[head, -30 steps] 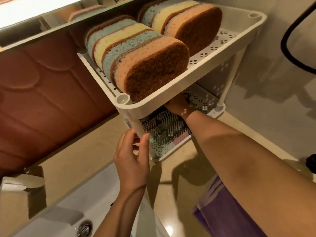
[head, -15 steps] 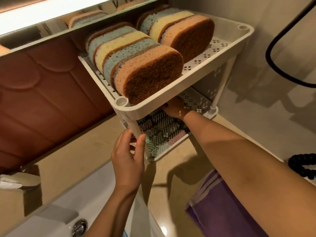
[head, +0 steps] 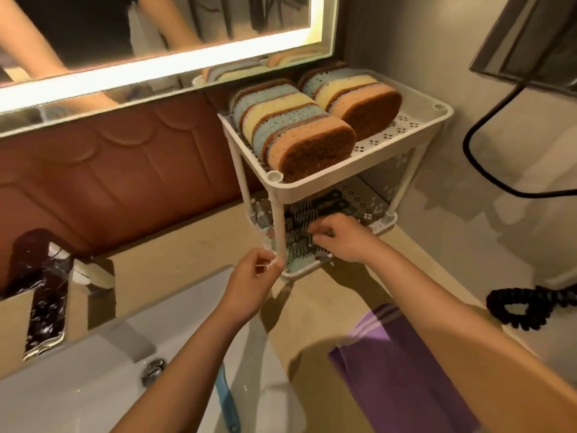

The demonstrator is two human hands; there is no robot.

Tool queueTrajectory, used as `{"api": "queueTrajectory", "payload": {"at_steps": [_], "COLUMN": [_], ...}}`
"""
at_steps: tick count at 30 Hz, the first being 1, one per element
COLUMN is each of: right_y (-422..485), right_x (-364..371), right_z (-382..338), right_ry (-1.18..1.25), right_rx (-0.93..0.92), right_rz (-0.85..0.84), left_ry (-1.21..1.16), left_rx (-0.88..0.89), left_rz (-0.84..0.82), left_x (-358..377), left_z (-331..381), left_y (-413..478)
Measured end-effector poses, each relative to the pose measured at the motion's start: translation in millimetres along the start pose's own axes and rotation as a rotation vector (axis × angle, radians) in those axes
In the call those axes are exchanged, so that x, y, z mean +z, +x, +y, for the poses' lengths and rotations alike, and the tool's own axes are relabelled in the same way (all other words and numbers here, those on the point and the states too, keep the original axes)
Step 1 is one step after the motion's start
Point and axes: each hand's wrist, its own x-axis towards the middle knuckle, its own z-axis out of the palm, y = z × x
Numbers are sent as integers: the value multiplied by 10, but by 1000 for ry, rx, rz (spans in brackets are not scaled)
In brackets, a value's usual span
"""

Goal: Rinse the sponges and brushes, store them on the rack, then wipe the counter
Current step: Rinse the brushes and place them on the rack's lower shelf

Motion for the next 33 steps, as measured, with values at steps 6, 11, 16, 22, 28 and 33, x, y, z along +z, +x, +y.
{"api": "queueTrajectory", "payload": {"at_steps": [6,11,16,22,28,33], "right_y": [-597,-888,-1046,-1167,-1212,-1340], "right_x": [248,664,1127,1734,2418,3046], "right_z": [-447,-789,-1253,-1955,-2675,-3207], "right_ry": [-29,-64,-292,-456,-498,-474], "right_rx": [-52,-76,-171,-330,-500,-627], "right_rz": [-172,-207,-342,-508,-636,-733], "left_ry": [210,417,659,643,517,482], "left_rx": [-74,-90,-172,-294,-517,-770], "left_rz": [-294,-345,-375,-230,-80,106], "left_x": [-402,-859,-1376,-2047,-2644,-3064], "left_z": [-213,-206,-357,-788,-1298,-1754], "left_y": [-419,-786,-1345,-2088,-2852,-3464]}}
